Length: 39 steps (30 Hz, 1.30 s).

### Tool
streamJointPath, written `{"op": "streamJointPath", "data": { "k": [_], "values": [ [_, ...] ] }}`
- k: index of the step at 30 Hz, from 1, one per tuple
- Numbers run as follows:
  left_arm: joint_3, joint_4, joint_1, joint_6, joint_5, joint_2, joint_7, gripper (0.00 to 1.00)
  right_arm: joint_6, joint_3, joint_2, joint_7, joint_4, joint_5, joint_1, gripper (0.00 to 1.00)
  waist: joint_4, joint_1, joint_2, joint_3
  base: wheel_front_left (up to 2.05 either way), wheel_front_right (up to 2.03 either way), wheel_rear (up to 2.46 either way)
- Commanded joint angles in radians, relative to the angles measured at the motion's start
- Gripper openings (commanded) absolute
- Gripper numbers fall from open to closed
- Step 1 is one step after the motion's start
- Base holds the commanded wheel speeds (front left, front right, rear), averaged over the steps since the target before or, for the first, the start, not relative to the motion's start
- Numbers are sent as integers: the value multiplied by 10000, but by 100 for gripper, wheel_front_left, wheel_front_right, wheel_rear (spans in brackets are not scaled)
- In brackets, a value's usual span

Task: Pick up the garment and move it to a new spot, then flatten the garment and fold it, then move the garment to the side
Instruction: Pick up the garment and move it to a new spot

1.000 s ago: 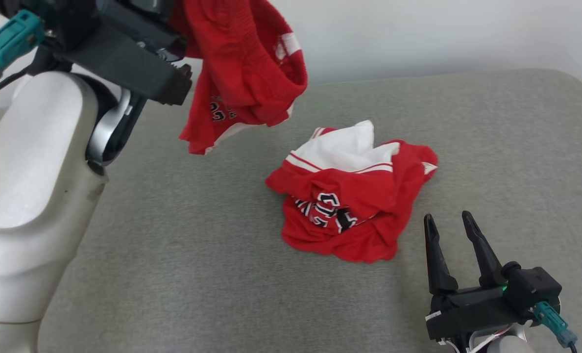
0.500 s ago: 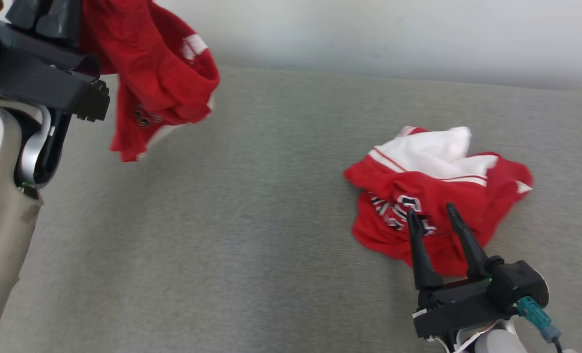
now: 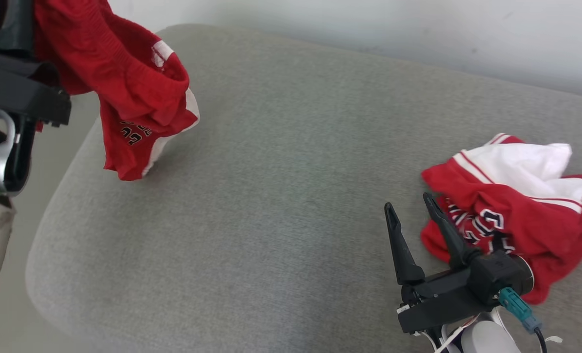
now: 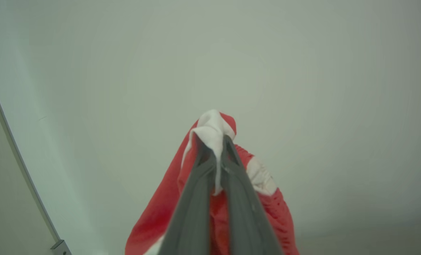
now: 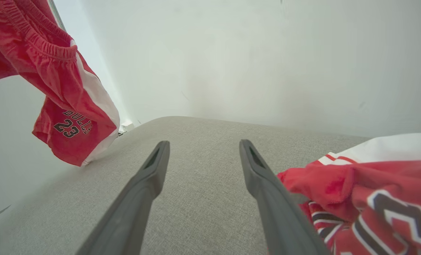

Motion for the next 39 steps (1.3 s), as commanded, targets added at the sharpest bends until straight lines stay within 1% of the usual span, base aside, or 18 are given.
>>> {"op": "streamJointPath", "data": {
  "k": [1,6,12,16,19,24,34,39],
  "values": [
    [62,46,154,24,-113,41,-55,0,-22,18,-13,9,-26,-86,-21,100,306,0,-1,230,0,0,0],
    [225,198,73,-64,-23,166,-83,0,-22,119,-13,95,-123,-133,-22,100,301,0,-1,319,0,0,0],
    [402,216,-374,-158,107,269,-97,0,-22,155,-70,258,-263,-242,-101,100,-20,0,-1,473,0,0,0],
    [556,317,-527,-211,69,187,-95,0,-22,161,-125,386,-423,-266,-121,100,-288,0,-1,625,0,0,0],
    [667,584,-292,-251,-19,15,-96,0,-22,165,-176,481,-571,-308,-142,100,-462,0,-1,759,0,0,0],
    [809,1653,244,-362,-164,-318,-96,0,-22,239,-248,644,-834,-355,-203,100,-724,0,-1,979,0,0,0],
    [1218,4023,1021,-765,-160,-984,-93,0,-22,591,-341,885,-1197,-403,-306,100,-1227,0,-1,1308,0,0,0],
    [1395,5028,1497,-863,-180,-1314,-92,0,-22,679,-380,942,-1271,-357,-363,100,-1443,0,-1,1430,0,0,0]
  ]
}}
